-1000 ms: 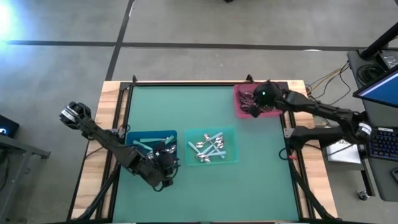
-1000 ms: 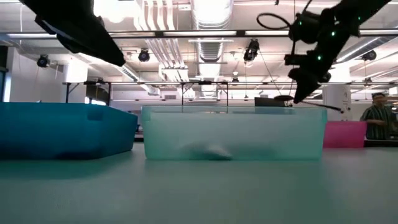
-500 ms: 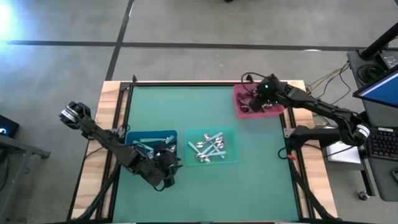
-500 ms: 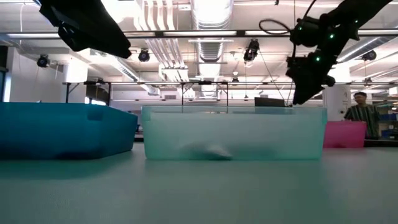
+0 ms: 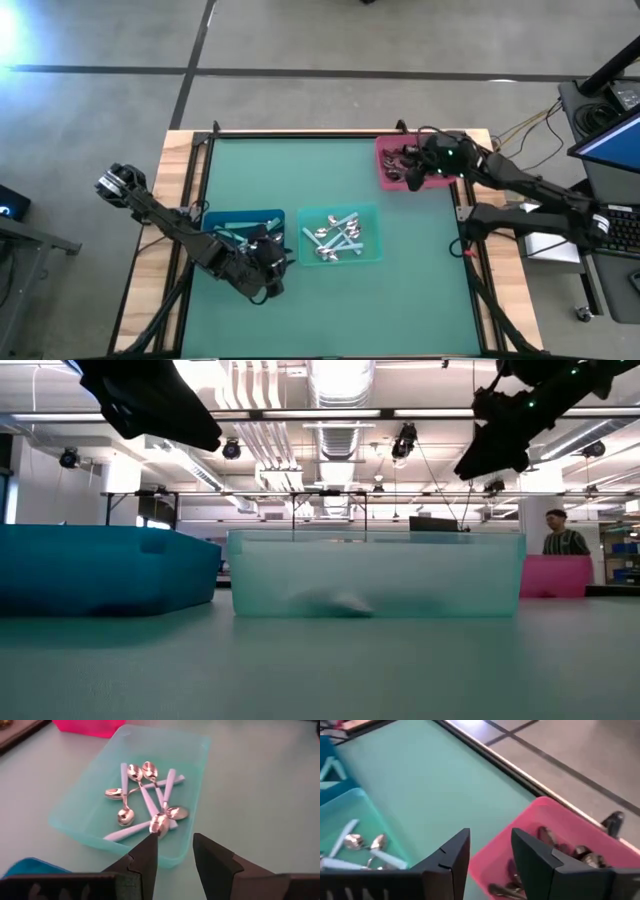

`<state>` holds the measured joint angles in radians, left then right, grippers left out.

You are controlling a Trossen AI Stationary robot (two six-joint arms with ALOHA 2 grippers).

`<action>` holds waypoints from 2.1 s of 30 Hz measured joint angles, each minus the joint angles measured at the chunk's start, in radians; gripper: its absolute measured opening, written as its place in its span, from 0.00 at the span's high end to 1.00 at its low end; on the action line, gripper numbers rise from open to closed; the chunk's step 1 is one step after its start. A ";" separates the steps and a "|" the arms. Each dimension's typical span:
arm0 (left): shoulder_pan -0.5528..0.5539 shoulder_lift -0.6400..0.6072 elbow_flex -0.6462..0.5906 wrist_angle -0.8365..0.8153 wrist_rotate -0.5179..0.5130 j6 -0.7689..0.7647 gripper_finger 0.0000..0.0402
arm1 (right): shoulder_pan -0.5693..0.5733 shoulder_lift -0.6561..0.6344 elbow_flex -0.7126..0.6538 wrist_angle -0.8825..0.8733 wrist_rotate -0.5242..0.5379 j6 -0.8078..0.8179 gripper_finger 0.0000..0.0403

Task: Sort silverware by color (type)
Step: Return to Home Position

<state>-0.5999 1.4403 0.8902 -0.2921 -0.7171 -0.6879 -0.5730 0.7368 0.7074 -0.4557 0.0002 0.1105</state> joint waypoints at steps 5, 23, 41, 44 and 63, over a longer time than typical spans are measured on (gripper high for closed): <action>0.000 -0.004 0.000 -0.043 -0.011 0.015 0.73 | 0.089 -0.051 -0.056 0.015 0.091 0.055 0.67; 0.000 -0.092 0.000 -0.210 -0.007 0.017 0.73 | 0.307 -0.081 -0.412 0.399 0.234 0.226 0.68; 0.000 -0.118 0.000 -0.292 -0.004 0.024 0.73 | 0.327 -0.082 -0.644 0.631 0.318 0.230 0.68; 0.000 -0.122 0.000 -0.304 -0.004 0.024 0.73 | 0.327 -0.082 -0.696 0.723 0.317 0.230 0.68; 0.000 -0.132 0.007 -0.301 -0.093 0.022 0.73 | 0.326 -0.081 -0.696 0.723 0.315 0.230 0.68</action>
<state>-0.6003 1.3081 0.8970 -0.5935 -0.8101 -0.6659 -0.2470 0.6559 0.0116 0.2672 0.3153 0.3401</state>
